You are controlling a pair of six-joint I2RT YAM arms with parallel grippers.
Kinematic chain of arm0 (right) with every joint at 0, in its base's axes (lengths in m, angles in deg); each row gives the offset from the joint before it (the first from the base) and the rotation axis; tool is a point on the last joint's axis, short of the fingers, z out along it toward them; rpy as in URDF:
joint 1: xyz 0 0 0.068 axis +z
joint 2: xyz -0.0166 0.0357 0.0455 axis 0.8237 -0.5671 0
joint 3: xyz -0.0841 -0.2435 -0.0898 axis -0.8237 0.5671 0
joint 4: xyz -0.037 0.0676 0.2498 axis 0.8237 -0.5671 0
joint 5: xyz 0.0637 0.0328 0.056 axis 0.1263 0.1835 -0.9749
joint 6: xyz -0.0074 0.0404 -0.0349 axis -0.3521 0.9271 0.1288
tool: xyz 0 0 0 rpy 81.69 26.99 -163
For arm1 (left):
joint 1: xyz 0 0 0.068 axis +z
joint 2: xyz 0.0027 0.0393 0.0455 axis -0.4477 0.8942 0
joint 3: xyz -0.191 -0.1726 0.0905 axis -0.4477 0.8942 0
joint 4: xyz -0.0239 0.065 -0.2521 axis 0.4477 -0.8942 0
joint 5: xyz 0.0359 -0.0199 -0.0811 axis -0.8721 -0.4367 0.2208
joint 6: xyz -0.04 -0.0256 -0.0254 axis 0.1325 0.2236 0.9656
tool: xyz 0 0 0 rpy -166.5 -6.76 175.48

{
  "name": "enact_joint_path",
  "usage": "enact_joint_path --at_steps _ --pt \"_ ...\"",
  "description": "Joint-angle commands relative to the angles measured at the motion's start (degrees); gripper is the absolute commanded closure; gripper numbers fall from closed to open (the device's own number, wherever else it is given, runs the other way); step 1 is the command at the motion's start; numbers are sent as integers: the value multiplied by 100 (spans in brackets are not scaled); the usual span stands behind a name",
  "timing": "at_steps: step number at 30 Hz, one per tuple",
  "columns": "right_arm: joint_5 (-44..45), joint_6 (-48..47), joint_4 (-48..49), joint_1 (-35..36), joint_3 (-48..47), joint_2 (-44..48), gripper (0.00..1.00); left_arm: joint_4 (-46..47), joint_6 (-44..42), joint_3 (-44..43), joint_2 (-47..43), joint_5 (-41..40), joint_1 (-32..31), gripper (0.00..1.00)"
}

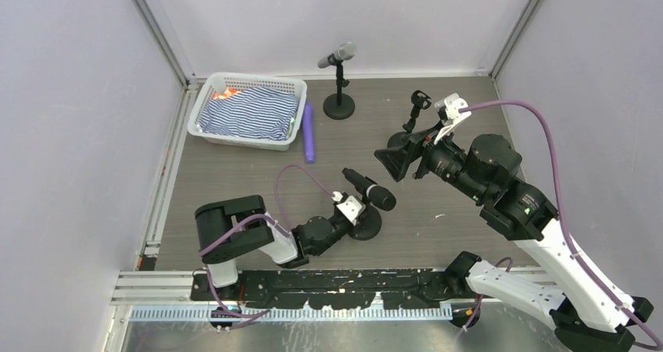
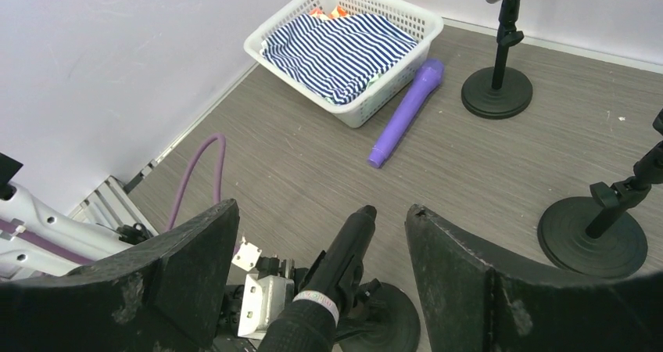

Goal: Attach the microphones to the stand

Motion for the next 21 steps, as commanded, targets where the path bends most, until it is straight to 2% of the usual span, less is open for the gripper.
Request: enact_joint_path --at_steps 1,3,6,11,18,21 --pt "-62 -87 182 20 -4 53 18 366 -230 -187 132 -222 -4 90" --pt "-46 -109 174 15 -6 59 19 367 -283 -241 193 -222 62 99" --pt "-22 -137 165 20 5 65 20 373 -324 -348 290 22 348 100" --pt "50 -219 156 17 59 64 21 368 -88 -766 562 1141 1317 100" --pt "280 -343 41 20 69 76 21 -39 126 -2250 1408 2374 2658 100" --pt "386 -379 8 15 86 113 21 -424 192 -3040 1781 2776 3049 100"
